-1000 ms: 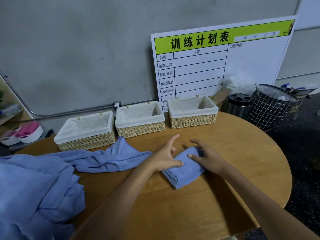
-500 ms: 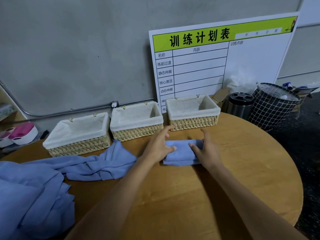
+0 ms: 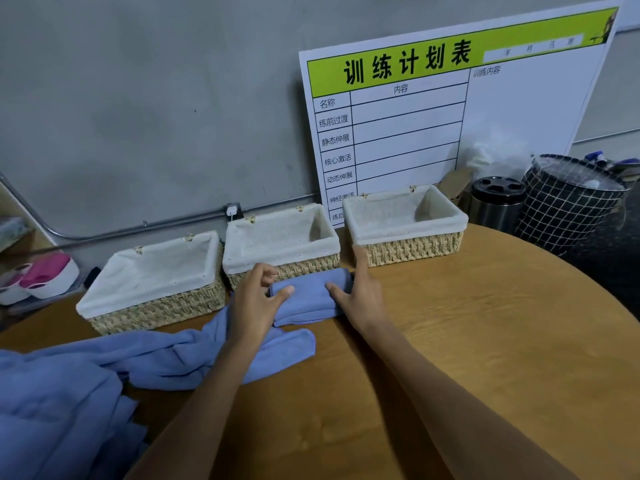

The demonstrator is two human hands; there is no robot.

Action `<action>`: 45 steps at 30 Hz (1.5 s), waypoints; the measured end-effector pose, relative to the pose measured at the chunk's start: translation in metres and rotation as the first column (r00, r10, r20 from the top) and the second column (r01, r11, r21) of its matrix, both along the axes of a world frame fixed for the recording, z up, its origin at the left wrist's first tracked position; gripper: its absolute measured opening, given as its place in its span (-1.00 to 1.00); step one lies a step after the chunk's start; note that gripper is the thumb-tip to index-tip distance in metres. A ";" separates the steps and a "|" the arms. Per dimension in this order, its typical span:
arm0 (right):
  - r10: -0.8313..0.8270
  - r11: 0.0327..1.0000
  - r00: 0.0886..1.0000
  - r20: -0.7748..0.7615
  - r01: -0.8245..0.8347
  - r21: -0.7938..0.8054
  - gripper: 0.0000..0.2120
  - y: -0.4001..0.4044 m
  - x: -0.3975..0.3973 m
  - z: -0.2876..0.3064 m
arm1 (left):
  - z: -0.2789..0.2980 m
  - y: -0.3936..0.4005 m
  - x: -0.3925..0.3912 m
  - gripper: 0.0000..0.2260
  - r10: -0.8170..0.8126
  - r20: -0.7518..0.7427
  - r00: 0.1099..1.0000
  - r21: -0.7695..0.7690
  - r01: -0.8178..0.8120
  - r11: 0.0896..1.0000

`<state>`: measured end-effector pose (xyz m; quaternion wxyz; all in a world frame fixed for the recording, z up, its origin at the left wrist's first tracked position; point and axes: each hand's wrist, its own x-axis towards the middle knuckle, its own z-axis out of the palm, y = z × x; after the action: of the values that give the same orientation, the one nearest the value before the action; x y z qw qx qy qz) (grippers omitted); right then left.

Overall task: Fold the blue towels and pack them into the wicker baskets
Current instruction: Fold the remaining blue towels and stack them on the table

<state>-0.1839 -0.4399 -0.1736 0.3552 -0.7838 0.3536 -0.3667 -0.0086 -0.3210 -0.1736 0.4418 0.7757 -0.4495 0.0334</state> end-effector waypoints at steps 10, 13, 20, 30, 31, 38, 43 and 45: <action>-0.030 0.999 1.000 0.000 0.030 0.028 -0.21 0.001 0.015 -0.004 | -0.002 0.023 -0.008 -0.63 -0.025 -0.312 0.950 -0.079 0.001 0.997; -0.028 0.999 1.000 0.008 0.028 0.024 -0.24 0.002 0.013 -0.005 | -0.004 0.024 -0.007 -0.60 -0.008 -0.335 0.942 -0.113 -0.032 0.993; -0.015 1.000 1.000 0.018 0.015 -0.027 -0.36 0.003 0.013 -0.003 | -0.007 0.020 -0.004 -0.66 0.042 -0.333 0.942 -0.176 -0.106 0.979; -0.026 0.999 0.999 0.023 0.027 -0.041 -0.43 0.001 0.014 -0.007 | -0.017 0.016 0.003 -0.64 0.086 -0.290 0.953 -0.148 -0.134 0.980; -0.025 0.999 0.999 0.021 0.026 -0.043 -0.44 0.001 0.014 -0.008 | -0.018 0.015 0.004 -0.64 0.092 -0.283 0.955 -0.141 -0.136 0.981; 0.004 1.000 1.000 0.009 -0.004 -0.028 -0.47 0.001 0.016 -0.009 | -0.019 0.014 0.006 -0.66 0.095 -0.250 0.964 -0.116 -0.127 0.985; 0.027 0.999 0.999 0.023 -0.026 -0.031 -0.49 0.003 0.014 -0.006 | -0.020 0.013 0.007 -0.67 0.100 -0.222 0.970 -0.099 -0.124 0.987; 0.038 0.999 0.999 0.022 -0.037 -0.033 -0.50 0.004 0.013 -0.006 | -0.020 0.014 0.007 -0.67 0.101 -0.215 0.971 -0.101 -0.125 0.987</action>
<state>-0.1706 -0.4363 -0.1793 0.3534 -0.7918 0.3287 -0.3744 -0.0021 -0.3072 -0.1934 0.5277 0.7728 -0.3527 0.0023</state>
